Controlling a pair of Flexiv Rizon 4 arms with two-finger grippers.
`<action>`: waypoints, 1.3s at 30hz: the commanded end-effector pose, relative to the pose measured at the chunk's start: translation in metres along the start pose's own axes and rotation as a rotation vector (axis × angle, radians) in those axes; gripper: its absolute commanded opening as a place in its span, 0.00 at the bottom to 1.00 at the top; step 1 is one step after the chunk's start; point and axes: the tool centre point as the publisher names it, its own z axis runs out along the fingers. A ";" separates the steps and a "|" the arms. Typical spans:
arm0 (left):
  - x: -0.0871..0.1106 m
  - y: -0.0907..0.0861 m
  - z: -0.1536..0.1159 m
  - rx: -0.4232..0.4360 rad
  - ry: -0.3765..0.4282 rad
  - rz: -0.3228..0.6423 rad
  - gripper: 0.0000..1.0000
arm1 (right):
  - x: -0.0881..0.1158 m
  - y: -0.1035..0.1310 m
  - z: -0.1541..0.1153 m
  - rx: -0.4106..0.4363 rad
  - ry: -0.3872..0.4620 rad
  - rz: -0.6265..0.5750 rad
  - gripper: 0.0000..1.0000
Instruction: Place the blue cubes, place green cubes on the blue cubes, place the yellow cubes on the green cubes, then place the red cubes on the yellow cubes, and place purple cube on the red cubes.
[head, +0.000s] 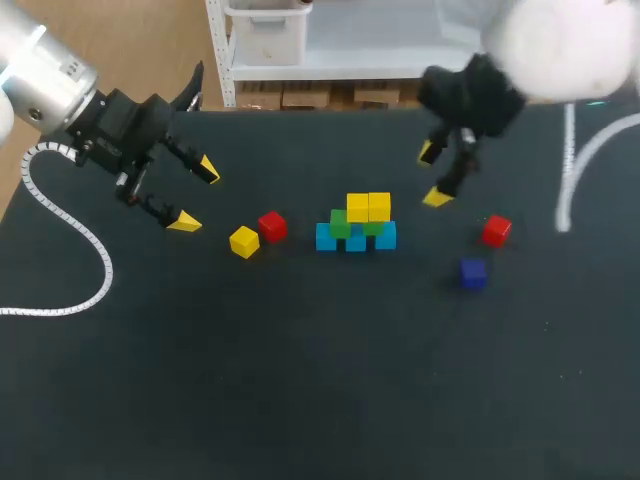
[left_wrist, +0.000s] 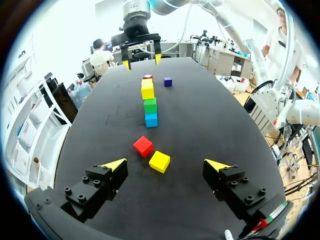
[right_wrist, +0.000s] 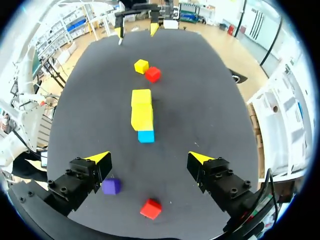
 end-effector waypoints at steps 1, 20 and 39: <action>0.001 0.001 0.000 0.001 0.000 0.001 1.00 | 0.038 0.013 -0.017 0.070 -0.237 -0.011 1.00; 0.001 0.001 0.000 0.001 0.000 0.001 1.00 | 0.104 -0.001 -0.037 0.059 -0.327 0.020 1.00; -0.008 0.038 0.046 0.266 0.217 0.371 1.00 | 0.114 -0.005 -0.042 0.030 -0.350 0.009 1.00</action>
